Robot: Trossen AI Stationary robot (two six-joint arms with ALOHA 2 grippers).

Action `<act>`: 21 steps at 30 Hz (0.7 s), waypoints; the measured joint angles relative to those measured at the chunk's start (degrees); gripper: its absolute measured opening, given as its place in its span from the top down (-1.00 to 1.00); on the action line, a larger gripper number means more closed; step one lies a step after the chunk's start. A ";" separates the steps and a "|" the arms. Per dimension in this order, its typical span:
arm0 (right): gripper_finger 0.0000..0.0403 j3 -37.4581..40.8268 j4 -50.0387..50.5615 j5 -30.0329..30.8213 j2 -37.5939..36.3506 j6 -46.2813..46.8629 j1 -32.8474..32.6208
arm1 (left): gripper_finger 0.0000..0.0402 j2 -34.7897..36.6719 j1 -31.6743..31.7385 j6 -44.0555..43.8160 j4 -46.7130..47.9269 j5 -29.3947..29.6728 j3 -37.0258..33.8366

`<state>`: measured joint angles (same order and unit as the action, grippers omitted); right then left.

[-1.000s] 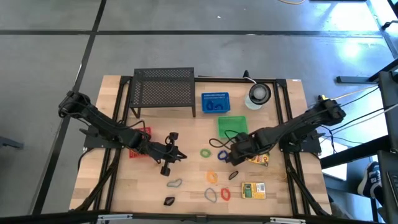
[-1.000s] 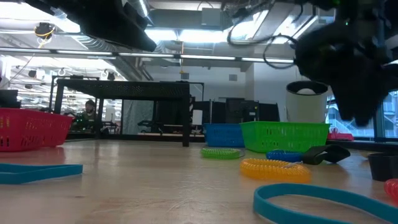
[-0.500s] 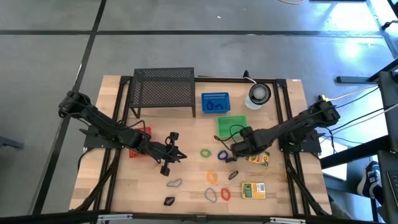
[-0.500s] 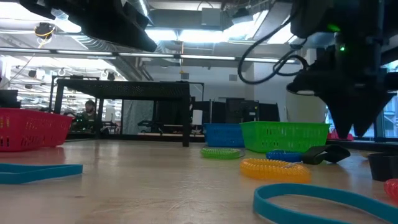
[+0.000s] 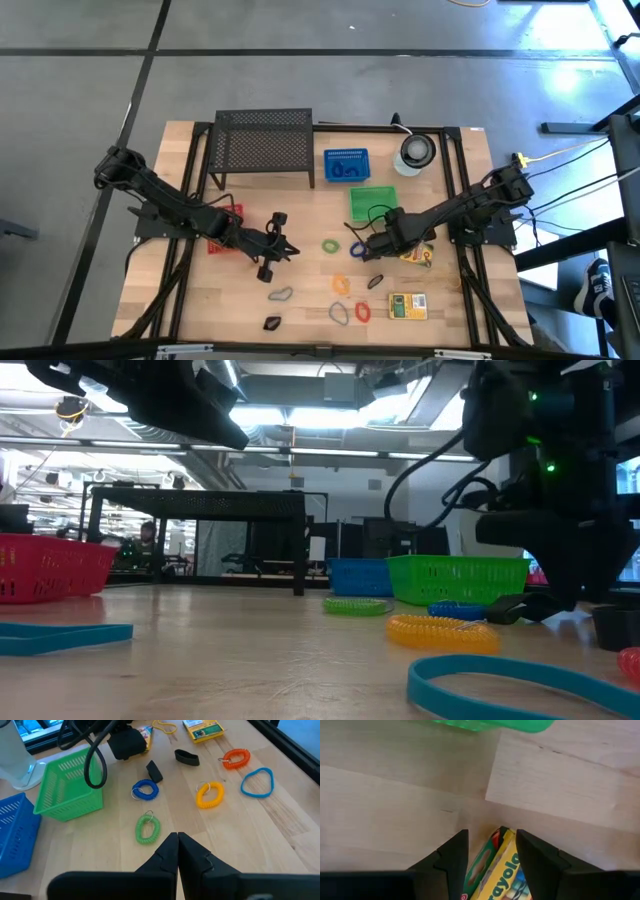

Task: Pick & Place Office Desk Supplies
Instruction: Put the crayon box into the green basket

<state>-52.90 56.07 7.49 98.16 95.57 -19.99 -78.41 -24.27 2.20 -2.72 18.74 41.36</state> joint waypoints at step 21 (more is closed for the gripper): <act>0.17 -0.02 -2.38 -1.14 0.05 -7.17 0.02 | 0.98 0.00 0.00 -1.01 0.00 0.02 0.00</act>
<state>-52.93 53.69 6.36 98.21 88.40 -19.97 -78.41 -24.27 1.19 -2.72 18.76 41.36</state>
